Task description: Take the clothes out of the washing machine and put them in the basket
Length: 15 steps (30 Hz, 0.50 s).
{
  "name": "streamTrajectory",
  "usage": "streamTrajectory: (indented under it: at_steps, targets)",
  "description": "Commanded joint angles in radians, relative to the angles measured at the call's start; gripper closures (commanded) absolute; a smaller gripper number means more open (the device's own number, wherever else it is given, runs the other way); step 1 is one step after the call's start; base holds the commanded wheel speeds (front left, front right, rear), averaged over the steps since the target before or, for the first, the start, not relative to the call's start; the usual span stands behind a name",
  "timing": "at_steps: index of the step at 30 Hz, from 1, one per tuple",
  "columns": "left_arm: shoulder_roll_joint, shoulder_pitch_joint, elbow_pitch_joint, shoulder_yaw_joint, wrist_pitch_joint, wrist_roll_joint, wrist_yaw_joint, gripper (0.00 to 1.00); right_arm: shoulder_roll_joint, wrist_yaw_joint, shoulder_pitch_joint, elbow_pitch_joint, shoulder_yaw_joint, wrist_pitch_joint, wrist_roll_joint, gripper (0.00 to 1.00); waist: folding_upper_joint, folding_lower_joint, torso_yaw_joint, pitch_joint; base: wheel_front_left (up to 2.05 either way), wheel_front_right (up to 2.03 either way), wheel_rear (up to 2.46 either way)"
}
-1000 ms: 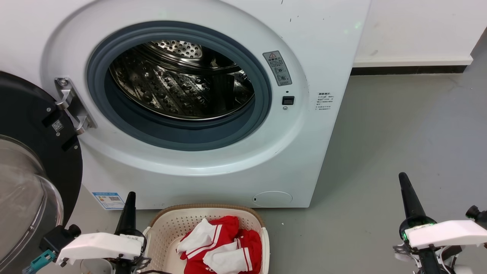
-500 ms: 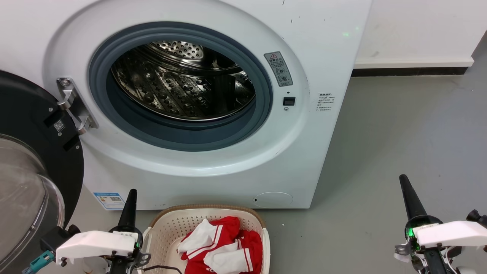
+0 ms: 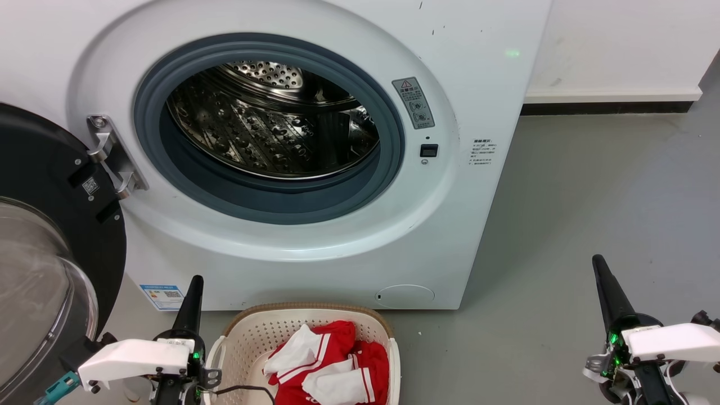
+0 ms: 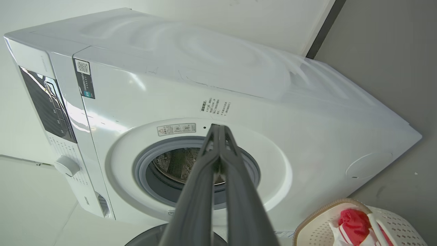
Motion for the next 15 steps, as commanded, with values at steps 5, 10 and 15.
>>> streamTrajectory:
  at_steps: [5,10,15]
  targets:
    - [-0.001,-0.021,0.003,0.005,0.016,-0.057,-0.009,1.00,-0.001,0.000,-0.020,0.006,-0.007,0.014,0.061,1.00,-0.0001,0.0000,0.001,-0.001,0.00,0.00,0.00]
    - [-0.002,-0.025,0.007,0.009,0.026,-0.098,-0.013,1.00,0.000,0.000,-0.024,0.011,-0.012,0.026,0.102,1.00,-0.0001,0.0000,0.003,-0.003,0.00,0.00,0.00]
    - [-0.003,-0.030,0.011,0.012,0.035,-0.137,-0.018,1.00,0.001,0.000,-0.028,0.017,-0.017,0.035,0.143,1.00,-0.0001,0.0000,0.004,-0.004,0.00,0.00,0.00]
